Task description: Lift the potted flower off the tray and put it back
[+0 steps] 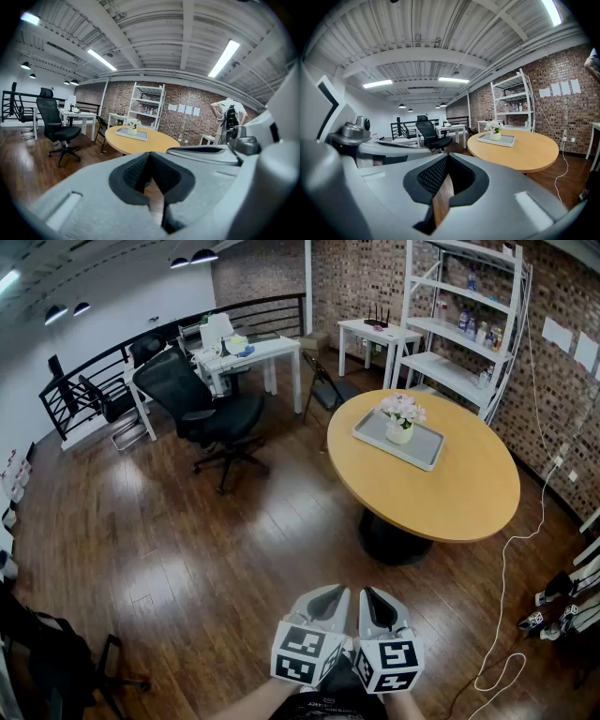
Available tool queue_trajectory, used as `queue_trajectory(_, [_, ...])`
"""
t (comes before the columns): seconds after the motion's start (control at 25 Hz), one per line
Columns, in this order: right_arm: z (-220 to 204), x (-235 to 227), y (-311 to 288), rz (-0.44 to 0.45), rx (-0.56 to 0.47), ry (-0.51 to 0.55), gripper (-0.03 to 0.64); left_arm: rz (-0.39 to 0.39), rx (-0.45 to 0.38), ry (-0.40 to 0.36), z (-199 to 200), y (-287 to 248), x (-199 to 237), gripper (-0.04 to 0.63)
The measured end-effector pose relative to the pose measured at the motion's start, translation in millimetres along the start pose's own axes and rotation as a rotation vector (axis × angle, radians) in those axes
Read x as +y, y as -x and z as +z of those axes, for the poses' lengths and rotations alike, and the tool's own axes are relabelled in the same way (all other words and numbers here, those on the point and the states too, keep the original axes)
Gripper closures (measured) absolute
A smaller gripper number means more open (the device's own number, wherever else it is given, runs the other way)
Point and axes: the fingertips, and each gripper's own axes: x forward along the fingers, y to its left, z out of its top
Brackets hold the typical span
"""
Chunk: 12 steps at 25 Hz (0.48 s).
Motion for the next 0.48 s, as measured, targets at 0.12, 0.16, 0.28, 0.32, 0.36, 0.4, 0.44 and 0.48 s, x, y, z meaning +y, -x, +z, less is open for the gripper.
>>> queue_trajectory(0.12, [5.4,-6.6,-17.1,-0.006,-0.009,-0.003,0.615,0.006,0.001,-0.008,4.8,-11.0,13.5,0.592])
queue_trajectory(0.16, [7.3,-9.8,-23.8,-0.008,-0.01,-0.005,0.615,0.008,0.003,-0.01,6.5,-16.3,17.9,0.592])
queue_trajectory(0.28, [14.2,-21.9,-49.5,-0.012,-0.01,-0.008,0.615,0.016,0.014,-0.015,14.4,-37.7,32.6,0.592])
queue_trajectory(0.32, [16.3,-26.2,-59.6,-0.011,-0.011,-0.007,0.615,0.019,0.017,-0.021,18.3,-46.2,38.2,0.592])
queue_trajectory(0.36, [18.5,-30.9,-70.1,-0.009,-0.011,-0.009,0.615,0.023,0.019,-0.028,22.5,-55.2,43.8,0.592])
queue_trajectory(0.4, [20.9,-36.1,-80.6,-0.006,-0.011,-0.012,0.615,0.028,0.022,-0.034,26.9,-64.9,49.5,0.592])
queue_trajectory(0.44, [23.8,-41.7,-91.0,-0.003,-0.012,-0.016,0.615,0.033,0.026,-0.04,31.2,-75.0,55.3,0.592])
queue_trajectory(0.48, [27.0,-47.6,-101.3,0.002,-0.011,-0.021,0.615,0.037,0.031,-0.043,35.5,-85.3,60.7,0.592])
